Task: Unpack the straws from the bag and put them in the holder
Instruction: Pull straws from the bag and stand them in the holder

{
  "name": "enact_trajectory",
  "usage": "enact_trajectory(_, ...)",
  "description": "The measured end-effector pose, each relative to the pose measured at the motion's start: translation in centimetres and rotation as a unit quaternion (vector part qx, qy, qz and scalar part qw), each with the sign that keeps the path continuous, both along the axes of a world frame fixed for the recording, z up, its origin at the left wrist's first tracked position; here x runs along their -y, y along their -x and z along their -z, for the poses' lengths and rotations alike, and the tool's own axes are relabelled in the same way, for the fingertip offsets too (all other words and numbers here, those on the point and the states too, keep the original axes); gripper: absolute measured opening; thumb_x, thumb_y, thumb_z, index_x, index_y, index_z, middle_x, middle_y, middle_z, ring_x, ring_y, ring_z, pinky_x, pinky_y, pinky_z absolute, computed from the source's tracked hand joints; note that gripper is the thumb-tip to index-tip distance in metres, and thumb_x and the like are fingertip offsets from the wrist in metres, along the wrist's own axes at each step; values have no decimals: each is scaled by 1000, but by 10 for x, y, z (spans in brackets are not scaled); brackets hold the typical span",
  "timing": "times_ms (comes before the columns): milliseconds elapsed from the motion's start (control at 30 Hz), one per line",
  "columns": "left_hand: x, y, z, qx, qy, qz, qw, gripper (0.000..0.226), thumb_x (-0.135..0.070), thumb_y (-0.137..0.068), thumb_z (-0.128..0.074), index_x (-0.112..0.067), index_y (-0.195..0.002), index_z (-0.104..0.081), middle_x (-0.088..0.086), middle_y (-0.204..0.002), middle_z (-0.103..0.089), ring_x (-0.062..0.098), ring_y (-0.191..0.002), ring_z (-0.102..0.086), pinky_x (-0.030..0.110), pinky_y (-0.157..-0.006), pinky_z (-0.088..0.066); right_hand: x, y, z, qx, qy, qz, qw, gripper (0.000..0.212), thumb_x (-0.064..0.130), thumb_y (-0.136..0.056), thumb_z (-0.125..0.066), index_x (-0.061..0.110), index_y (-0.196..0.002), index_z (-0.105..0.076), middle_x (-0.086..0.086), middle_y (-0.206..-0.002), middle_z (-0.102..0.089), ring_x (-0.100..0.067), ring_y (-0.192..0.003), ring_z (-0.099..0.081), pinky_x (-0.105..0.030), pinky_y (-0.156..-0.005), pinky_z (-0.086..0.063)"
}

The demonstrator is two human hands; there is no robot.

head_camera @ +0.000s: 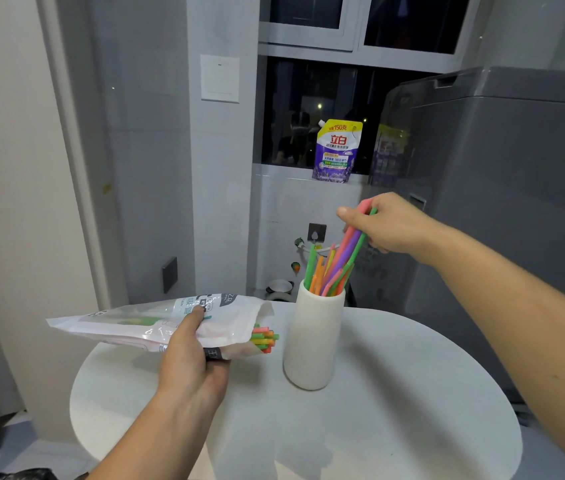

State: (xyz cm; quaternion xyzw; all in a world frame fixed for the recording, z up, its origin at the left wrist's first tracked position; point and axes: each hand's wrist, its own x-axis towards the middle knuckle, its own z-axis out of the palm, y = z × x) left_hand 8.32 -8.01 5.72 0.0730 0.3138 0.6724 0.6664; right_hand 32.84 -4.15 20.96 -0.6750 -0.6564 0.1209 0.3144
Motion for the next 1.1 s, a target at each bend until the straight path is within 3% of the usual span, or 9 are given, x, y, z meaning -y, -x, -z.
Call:
enact_trajectory(200, -2, 1, 2, -8, 2, 4, 1000, 15, -16, -103, -60, -14, -118, -60, 2, -93, -71, 17, -76, -69, 22, -38, -49, -8, 11, 17, 39, -8, 6, 999, 54, 56, -98, -48, 6, -101, -67, -10, -91, -65, -14, -76, -60, -22, -60, -44)
enact_trajectory(300, -2, 1, 2, -10, 3, 3, 1000, 15, -17, -102, -61, -13, -117, -60, 3, -93, -71, 18, -76, -68, 22, -37, -48, -8, 13, 24, 19, -52, -9, 998, 38, 48, -96, -58, 19, -121, -59, 0, -102, -62, -11, -81, -62, -21, -57, -47)
enact_trajectory(400, -2, 1, 2, -4, 2, 4, 1000, 17, -16, -102, -61, -13, -119, -61, 2, -93, -72, 16, -69, -71, 22, -38, -49, -12, 13, 35, 3, -128, -45, 991, 59, 40, -92, -68, 33, -145, -43, 4, -119, -57, -12, -96, -61, -21, -69, -53)
enact_trajectory(533, 0, 0, 1, 0, -3, 7, 1000, 10, -15, -102, -60, -14, -113, -62, 2, -90, -72, 13, -59, -72, 23, -38, -49, -15, 18, 45, -39, -190, -54, 979, 80, 37, -85, -76, 35, -152, -32, 7, -122, -56, -10, -96, -63, -18, -70, -52)
enact_trajectory(667, 1, 0, -1, -2, -4, 6, 1000, 9, -15, -103, -60, -14, -111, -63, 3, -94, -73, 14, -65, -74, 22, -39, -50, -13, 22, 46, -47, -240, -32, 969, 71, 34, -90, -72, 31, -150, -35, 8, -121, -54, -7, -91, -63, -16, -69, -50)
enact_trajectory(767, 1, 1, -1, -2, 0, 5, 1000, 7, -15, -102, -61, -15, -109, -63, 2, -94, -74, 14, -68, -74, 23, -41, -52, -14, 23, 49, 36, -201, -9, 979, 44, 41, -102, -48, 23, -142, -51, 1, -130, -58, -10, -104, -58, -33, -87, -55)
enact_trajectory(900, 0, 1, -1, -3, 3, 9, 1000, 13, -16, -102, -61, -13, -114, -62, 3, -95, -73, 18, -77, -71, 23, -40, -51, -11, 21, 55, 70, -79, -47, 993, 61, 57, -104, -19, 25, -148, -45, -1, -151, -46, -24, -140, -40, -45, -115, -35)
enact_trajectory(967, 0, 1, -1, 3, 1, 8, 1000, 13, -15, -102, -62, -14, -115, -62, 3, -93, -74, 16, -68, -74, 23, -40, -51, -10, 21, 56, 94, -34, -67, 993, 67, 63, -101, -12, 29, -155, -32, 3, -160, -34, -24, -149, -24, -45, -118, -22)
enact_trajectory(1100, 2, 0, -1, 2, -4, 12, 1000, 11, -15, -102, -61, -14, -113, -62, 2, -89, -73, 15, -65, -73, 22, -39, -50, -10, 21, 59, 115, 28, -76, 990, 73, 71, -95, -12, 29, -145, -45, -2, -146, -45, -26, -140, -30, -50, -114, -30)
